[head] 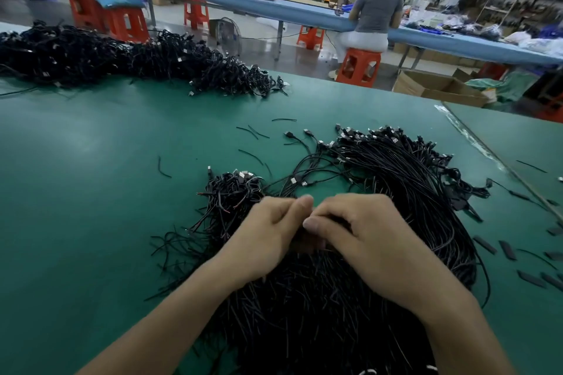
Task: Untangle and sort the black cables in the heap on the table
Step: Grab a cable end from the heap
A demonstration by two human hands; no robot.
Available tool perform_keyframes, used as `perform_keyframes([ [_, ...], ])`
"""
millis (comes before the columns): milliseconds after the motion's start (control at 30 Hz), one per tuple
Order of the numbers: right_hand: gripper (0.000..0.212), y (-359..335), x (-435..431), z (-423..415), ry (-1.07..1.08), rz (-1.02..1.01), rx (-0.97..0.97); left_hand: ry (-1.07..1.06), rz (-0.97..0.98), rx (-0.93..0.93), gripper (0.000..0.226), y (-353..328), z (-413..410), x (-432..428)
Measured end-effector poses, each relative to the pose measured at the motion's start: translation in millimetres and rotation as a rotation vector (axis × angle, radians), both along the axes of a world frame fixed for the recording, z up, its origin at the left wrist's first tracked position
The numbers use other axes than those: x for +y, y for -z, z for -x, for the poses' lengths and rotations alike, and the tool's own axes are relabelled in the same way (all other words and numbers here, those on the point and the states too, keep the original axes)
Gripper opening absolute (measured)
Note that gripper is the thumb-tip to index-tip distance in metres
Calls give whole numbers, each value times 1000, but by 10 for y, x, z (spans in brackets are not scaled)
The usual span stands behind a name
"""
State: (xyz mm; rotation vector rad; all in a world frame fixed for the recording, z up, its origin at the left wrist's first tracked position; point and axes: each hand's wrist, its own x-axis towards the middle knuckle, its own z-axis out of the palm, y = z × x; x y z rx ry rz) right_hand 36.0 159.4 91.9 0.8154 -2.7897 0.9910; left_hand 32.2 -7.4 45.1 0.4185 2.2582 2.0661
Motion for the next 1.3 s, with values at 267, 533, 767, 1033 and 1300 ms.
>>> perform_keyframes([
  [267,22,200,-10,111,82,225,89,375,-680,-585,47,-207,-39,-149],
  [533,23,358,-223,-89,4,-80,-84,-77,-731,-108,41,-89,71,-62],
  [767,16,142,-122,-130,-148,-94,22,-159,202,211,35,54,13,-59],
  [1033,13,76,39,-14,-16,298,-32,205,-56,-284,60,-67,-65,-137],
  [1300,12,122,-10,9,-111,307,-192,382,-139,-384,53,-98,-28,-258],
])
